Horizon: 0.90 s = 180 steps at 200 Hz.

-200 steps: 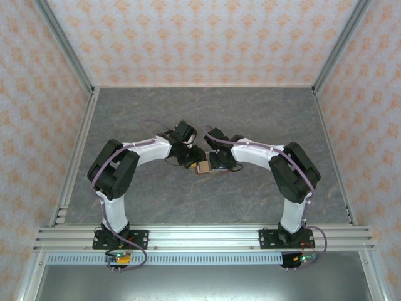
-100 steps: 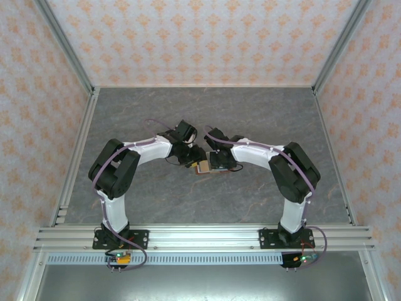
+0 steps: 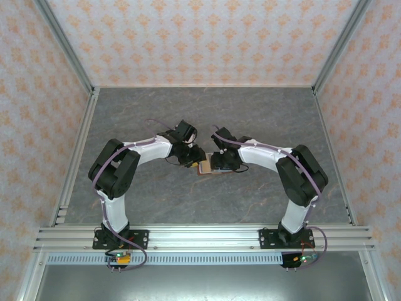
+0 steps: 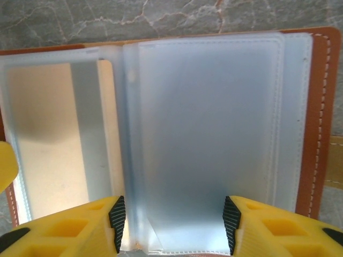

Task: Take the credit cards out of the card holder

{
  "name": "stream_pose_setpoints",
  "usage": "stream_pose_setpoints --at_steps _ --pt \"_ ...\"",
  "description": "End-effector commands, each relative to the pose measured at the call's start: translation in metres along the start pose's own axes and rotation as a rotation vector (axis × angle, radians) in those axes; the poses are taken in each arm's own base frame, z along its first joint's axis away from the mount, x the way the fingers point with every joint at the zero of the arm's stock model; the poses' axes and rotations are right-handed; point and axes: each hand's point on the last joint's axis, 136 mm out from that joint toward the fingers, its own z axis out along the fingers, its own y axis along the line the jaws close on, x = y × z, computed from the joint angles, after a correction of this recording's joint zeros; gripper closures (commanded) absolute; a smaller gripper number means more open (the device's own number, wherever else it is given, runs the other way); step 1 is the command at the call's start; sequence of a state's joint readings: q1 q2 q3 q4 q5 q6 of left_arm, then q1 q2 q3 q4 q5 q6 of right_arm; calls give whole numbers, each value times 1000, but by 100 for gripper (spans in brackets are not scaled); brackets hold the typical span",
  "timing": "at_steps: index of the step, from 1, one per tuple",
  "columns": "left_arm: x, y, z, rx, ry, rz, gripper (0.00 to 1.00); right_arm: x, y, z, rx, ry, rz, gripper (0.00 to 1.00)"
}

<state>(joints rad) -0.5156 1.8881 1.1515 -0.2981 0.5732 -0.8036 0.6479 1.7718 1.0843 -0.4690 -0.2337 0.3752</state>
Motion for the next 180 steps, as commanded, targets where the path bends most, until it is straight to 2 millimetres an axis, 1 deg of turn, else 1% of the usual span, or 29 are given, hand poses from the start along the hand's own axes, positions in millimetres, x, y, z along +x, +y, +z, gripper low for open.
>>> stream_pose_setpoints --at_steps 1,9,11,14,27,47,63,78,90,126,129,134,152,180 --pt "0 -4 2 3 15 12 67 10 -3 8 9 36 -13 43" --pt "0 -5 2 5 13 13 67 10 -4 9 15 38 -16 41" --pt "2 1 9 -11 27 4 67 11 -5 10 17 40 -16 41" --pt "2 3 11 -15 30 2 67 11 -5 10 20 41 -15 40" --pt "2 3 11 -15 32 1 68 13 -8 13 41 44 -19 39" --pt "1 0 11 -6 32 -2 69 15 -16 17 111 48 -36 39" --pt "0 -3 8 2 27 0 69 18 -24 22 175 58 -53 42" --pt "0 -5 6 9 24 2 69 20 -31 27 228 65 -66 52" --pt "0 -7 5 14 24 4 69 20 -34 28 250 66 -67 57" --pt "2 -3 5 -2 28 1 69 19 -35 27 253 55 -64 58" --pt "0 -8 -3 10 12 11 69 19 -35 27 253 54 -63 58" --pt "-1 -9 -6 6 1 17 69 19 -35 27 253 55 -64 58" --pt "-2 -6 -14 -20 -25 29 68 19 -34 28 247 55 -62 58" --pt "-1 -16 -23 15 -24 47 66 19 -32 28 237 58 -61 58"
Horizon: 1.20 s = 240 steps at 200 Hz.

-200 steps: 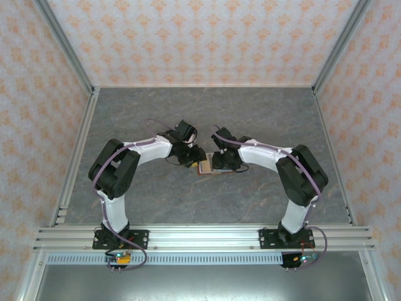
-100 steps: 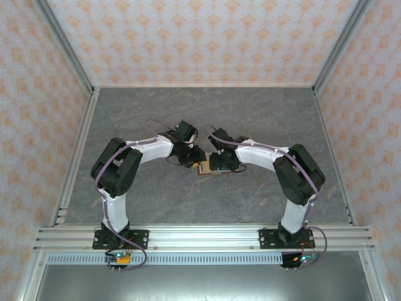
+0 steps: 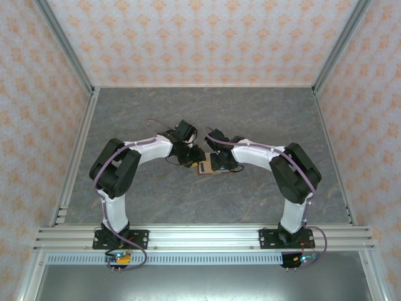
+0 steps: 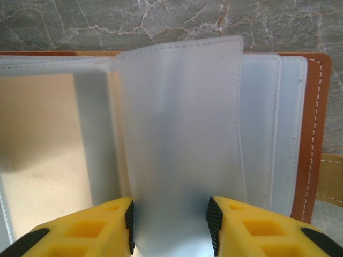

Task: Take the credit cards out of the card holder

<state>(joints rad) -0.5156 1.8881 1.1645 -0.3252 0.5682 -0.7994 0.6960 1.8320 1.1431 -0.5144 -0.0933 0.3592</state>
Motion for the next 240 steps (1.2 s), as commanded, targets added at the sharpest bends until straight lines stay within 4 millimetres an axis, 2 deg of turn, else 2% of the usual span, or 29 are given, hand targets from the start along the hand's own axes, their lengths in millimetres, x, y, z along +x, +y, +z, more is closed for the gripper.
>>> stream_pose_setpoints --at_steps 1,28,84,104,109,128,159,195,240 --pt "-1 -17 -22 31 -29 49 66 27 -24 24 104 93 -5 59" --pt "1 -23 -22 58 -18 52 65 26 -22 23 96 91 0 58" --pt "2 -23 -1 69 28 49 63 27 -22 25 96 94 4 58" --pt "0 -21 0 58 22 51 63 27 -22 24 95 94 6 58" --pt "2 -14 10 39 39 41 63 27 -22 24 95 94 5 58" --pt "3 -8 15 25 49 33 63 26 -21 24 91 91 5 58" --pt "4 -11 18 46 60 35 63 26 -20 24 85 92 5 59" --pt "2 -22 18 95 65 48 68 26 -20 24 82 95 5 59" --pt "1 -24 19 102 58 54 78 22 -18 18 64 82 9 59"
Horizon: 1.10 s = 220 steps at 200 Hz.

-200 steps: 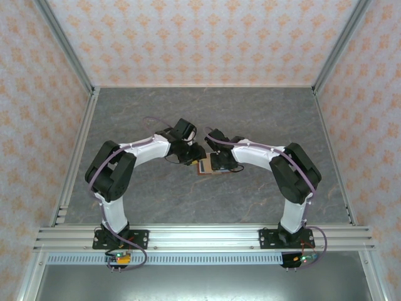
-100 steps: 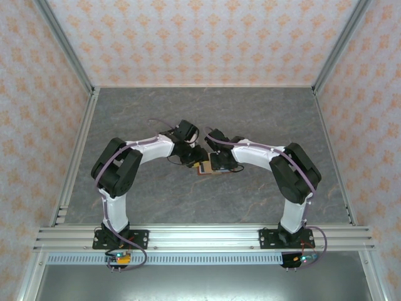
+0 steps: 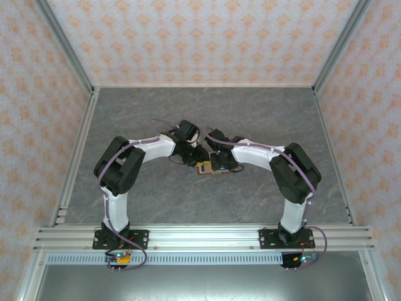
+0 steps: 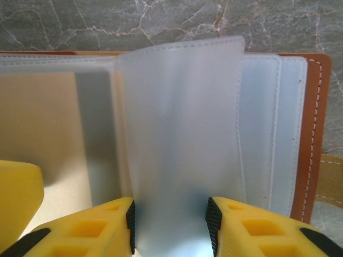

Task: Take the credit cards out of the card holder

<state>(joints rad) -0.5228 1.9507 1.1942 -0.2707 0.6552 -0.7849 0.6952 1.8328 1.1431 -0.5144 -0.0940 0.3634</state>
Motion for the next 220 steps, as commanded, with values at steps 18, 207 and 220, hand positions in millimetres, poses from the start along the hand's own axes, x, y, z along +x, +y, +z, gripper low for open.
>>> stream_pose_setpoints --at_steps 18,207,220 --pt "-3 -7 3 23 -5 25 85 18 -15 12 45 68 8 59" --pt "19 -51 -32 155 -13 100 56 -23 -22 -111 -152 -297 196 32" --pt "18 -62 -31 192 -10 102 52 -22 -24 -113 -150 -305 204 32"
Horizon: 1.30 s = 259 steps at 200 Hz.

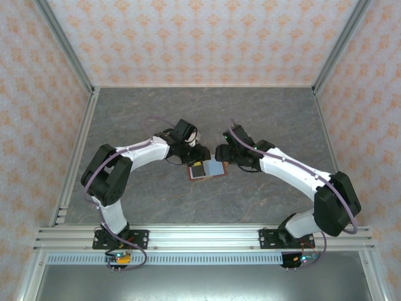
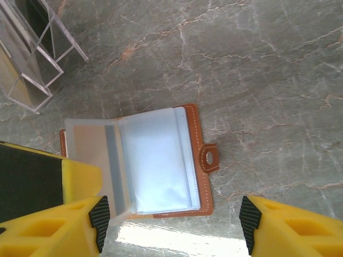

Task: Take the credit cards out of the card holder

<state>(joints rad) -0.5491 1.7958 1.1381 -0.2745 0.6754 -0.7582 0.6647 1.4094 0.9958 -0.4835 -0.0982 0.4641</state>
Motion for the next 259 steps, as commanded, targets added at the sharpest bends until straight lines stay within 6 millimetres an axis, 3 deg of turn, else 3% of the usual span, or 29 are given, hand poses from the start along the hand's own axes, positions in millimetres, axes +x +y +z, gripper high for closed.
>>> stream_pose_setpoints --at_steps 1,35,60,82,123,170,259 --pt "-5 -32 7 118 9 8 52 -9 -8 -10 22 -63 40 32" --pt "-14 -27 10 77 -20 -10 42 -7 -6 -5 1 -60 44 34" --pt "-21 -7 4 17 -55 -50 41 0 6 4 -41 -15 0 40" --pt "-27 15 -3 -50 -96 -84 48 9 16 19 -48 46 -48 52" --pt "-24 30 -5 -107 -115 -104 61 16 16 49 62 116 -79 71" --pt "-19 32 6 -72 -86 -128 69 20 3 69 155 141 -68 80" --pt "-17 35 22 -56 -50 -129 71 42 -14 95 239 235 -57 87"
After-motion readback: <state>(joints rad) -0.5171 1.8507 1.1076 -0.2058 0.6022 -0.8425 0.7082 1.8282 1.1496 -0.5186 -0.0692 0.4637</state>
